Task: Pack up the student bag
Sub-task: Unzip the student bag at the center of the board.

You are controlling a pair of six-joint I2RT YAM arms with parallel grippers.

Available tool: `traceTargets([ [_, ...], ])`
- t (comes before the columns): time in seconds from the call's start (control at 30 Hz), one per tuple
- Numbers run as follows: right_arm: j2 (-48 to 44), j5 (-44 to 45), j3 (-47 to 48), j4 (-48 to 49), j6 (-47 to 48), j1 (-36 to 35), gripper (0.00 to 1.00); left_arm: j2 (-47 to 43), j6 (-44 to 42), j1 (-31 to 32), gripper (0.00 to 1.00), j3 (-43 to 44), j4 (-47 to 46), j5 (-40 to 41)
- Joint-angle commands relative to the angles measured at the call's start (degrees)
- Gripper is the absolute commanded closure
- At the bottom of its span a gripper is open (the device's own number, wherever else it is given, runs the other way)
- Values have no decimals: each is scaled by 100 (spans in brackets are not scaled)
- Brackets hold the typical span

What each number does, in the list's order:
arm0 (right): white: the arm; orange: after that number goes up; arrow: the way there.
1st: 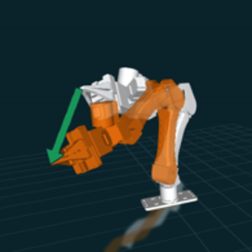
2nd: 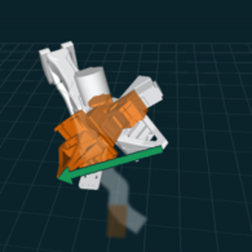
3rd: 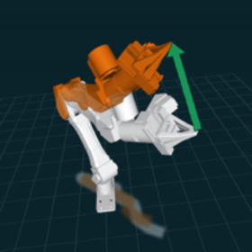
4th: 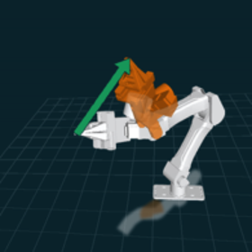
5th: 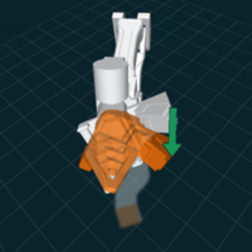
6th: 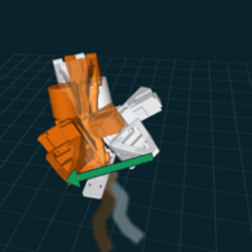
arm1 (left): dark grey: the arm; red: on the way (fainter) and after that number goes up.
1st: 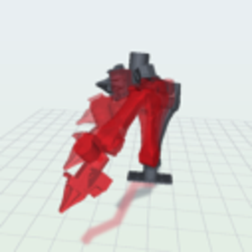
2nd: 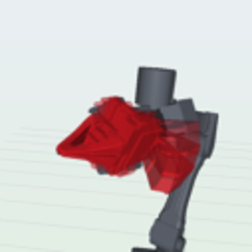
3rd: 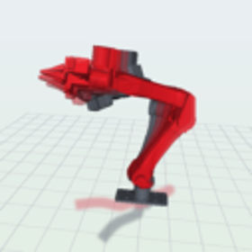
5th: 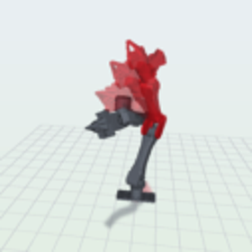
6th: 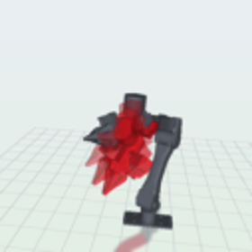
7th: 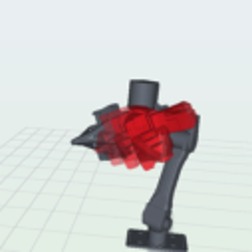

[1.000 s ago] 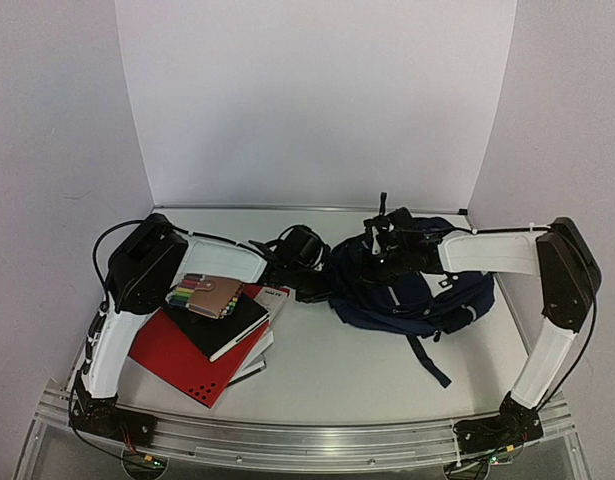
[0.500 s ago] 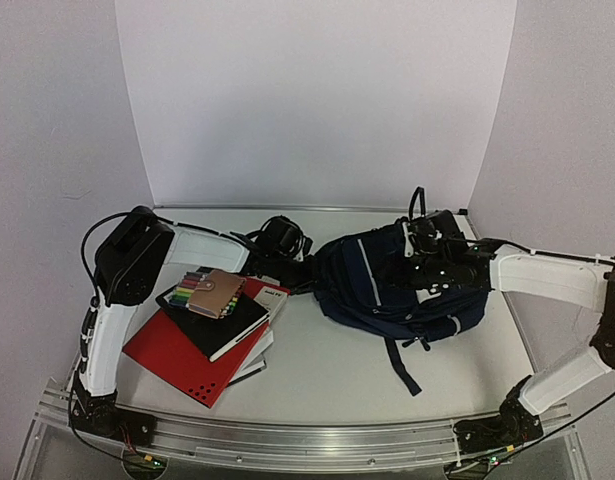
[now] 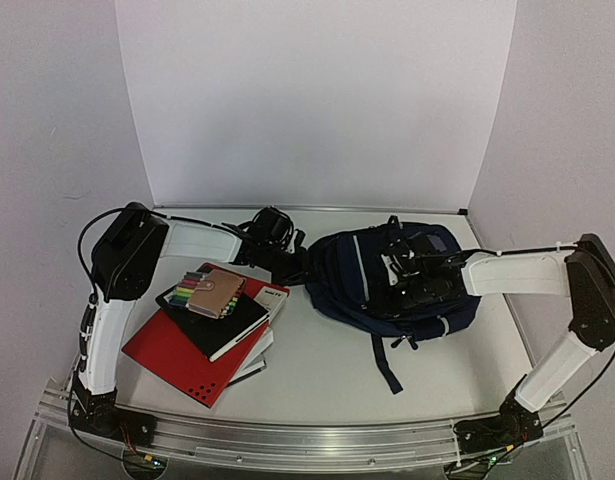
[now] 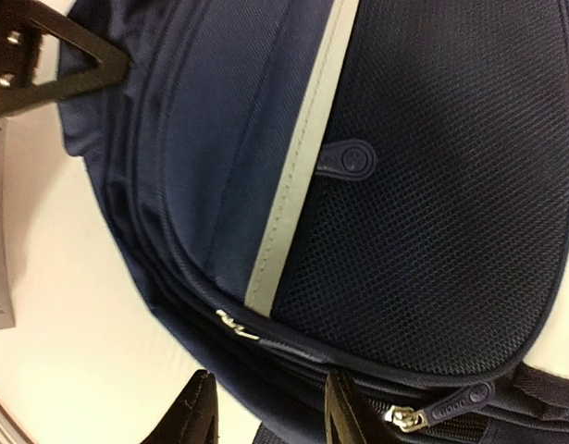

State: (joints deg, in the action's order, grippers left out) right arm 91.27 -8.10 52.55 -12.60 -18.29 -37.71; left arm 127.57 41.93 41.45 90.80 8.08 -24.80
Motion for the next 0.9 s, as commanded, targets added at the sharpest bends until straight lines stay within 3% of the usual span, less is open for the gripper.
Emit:
traceTargets([
  [0.0, 314, 188, 248, 28, 72, -27, 62, -85, -114, 3, 100, 356, -13, -8],
  [0.27, 575, 646, 221, 218, 112, -27, 61, -85, -133, 3, 100, 389, 44, 3],
  [0.53, 804, 459, 138, 732, 96, -27, 62, -118, -115, 3, 100, 361, 36, -22],
  [0.87, 886, 255, 284, 992, 288, -30, 75, -86, -57, 3, 100, 349, -19, -103],
])
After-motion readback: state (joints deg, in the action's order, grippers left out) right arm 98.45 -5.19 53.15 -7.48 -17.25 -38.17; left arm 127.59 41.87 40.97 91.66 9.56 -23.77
